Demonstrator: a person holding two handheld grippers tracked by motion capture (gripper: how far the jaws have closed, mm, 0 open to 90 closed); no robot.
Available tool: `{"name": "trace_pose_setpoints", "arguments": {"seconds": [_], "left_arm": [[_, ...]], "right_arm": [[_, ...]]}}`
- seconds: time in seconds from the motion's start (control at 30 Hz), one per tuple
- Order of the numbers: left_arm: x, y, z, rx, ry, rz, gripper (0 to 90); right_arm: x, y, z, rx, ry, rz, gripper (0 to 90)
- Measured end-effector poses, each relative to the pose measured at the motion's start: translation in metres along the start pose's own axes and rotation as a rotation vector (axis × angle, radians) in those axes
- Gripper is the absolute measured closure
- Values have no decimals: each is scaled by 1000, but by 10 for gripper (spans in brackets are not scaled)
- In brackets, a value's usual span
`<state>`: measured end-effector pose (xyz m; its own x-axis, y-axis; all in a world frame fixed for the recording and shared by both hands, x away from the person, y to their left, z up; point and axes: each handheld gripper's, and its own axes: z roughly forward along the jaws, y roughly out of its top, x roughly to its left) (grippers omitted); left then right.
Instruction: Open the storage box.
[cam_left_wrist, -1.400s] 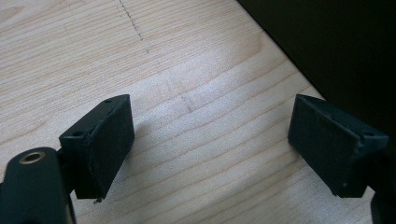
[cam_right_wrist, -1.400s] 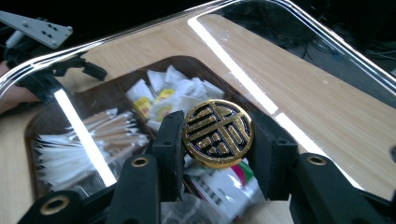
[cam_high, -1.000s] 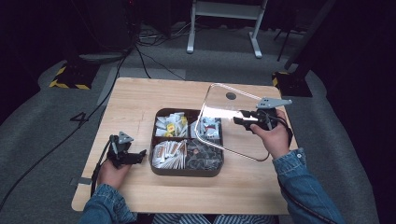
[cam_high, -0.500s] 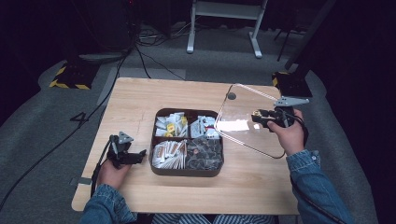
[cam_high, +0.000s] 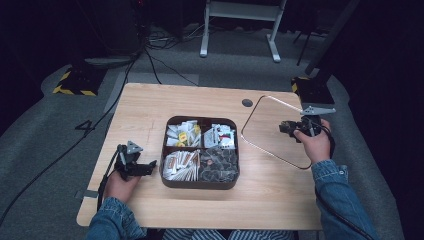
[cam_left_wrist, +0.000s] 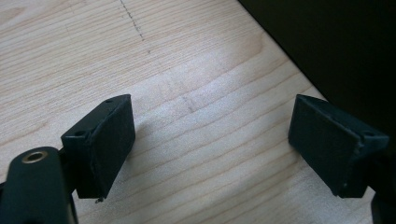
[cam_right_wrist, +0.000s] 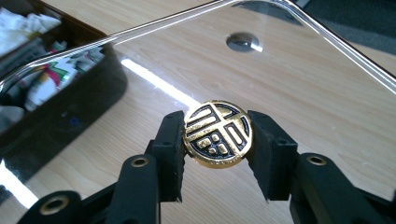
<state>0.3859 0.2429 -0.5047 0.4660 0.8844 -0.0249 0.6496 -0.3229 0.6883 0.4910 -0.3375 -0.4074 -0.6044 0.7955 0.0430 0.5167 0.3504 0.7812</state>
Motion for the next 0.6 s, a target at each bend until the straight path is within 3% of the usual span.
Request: {"name": "trace_pose_setpoints", "arguments": {"seconds": [0.37, 0.6], "left_arm": [[0, 0, 0, 0, 1, -1, 151], [0, 0, 0, -2, 3, 0, 152]], "right_arm": [[-18, -26, 31, 41, -22, 14, 587], [-20, -37, 44, 65, -20, 28, 587]]}}
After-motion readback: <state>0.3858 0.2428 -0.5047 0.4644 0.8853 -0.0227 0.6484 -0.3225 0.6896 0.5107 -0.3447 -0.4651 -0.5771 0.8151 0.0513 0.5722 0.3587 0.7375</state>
